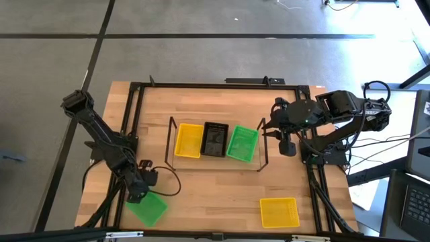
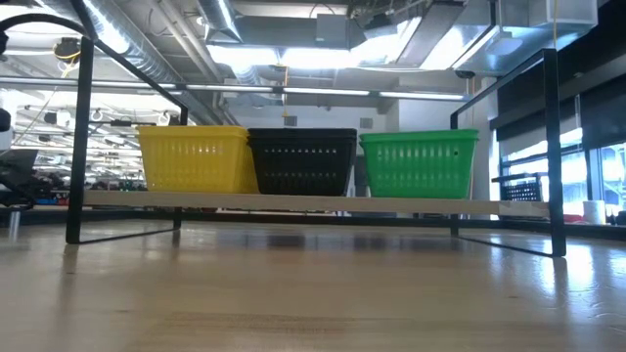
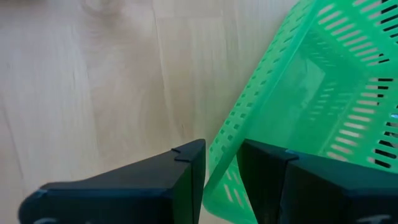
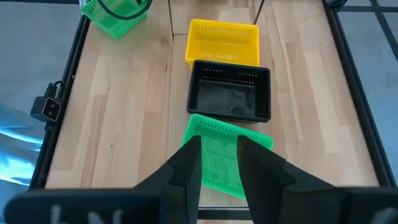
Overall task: Stack baskets on shelf by color
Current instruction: Stack the green bin on top of the green bin on the shelf
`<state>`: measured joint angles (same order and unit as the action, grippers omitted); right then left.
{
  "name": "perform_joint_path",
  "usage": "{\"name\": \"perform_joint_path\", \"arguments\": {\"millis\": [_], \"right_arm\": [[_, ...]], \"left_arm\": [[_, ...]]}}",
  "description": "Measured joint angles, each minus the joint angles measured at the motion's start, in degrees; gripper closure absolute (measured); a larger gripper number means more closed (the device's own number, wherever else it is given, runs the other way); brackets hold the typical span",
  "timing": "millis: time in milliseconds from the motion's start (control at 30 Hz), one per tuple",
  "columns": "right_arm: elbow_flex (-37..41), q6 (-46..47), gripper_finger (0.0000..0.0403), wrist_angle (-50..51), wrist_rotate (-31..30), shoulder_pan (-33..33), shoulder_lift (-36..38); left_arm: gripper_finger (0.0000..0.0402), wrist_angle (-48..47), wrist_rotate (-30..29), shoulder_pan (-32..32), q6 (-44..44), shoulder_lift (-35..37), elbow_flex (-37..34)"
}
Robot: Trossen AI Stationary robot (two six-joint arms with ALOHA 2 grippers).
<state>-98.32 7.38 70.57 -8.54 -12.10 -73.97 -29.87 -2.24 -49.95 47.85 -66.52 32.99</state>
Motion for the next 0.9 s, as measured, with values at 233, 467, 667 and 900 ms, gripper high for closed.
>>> {"name": "perform_joint_path", "arguments": {"millis": [233, 467, 667, 900], "right_arm": [[0.0, 0.0, 0.0303, 0.0, 0.0, 0.0, 0.0], [0.0, 1.0, 0.0303, 0.0, 0.0, 0.0, 0.0], [0.0, 1.4, 0.0303, -0.1, 0.0, 0.0, 0.0], [0.0, 1.4, 0.0303, -0.1, 0.0, 0.0, 0.0]], "left_arm": [[0.0319, 0.4, 0.0, 0.0, 0.4, 0.0, 0.0], [0.0349, 6.6, 0.5, -0.2, 2.8, -2.7, 0.0], [0.0394, 9.5, 4.8, 0.3, 4.2, -6.6, 0.0], [0.0400, 14.8, 5.8, 2.3, 10.8, -7.4, 0.0]]}}
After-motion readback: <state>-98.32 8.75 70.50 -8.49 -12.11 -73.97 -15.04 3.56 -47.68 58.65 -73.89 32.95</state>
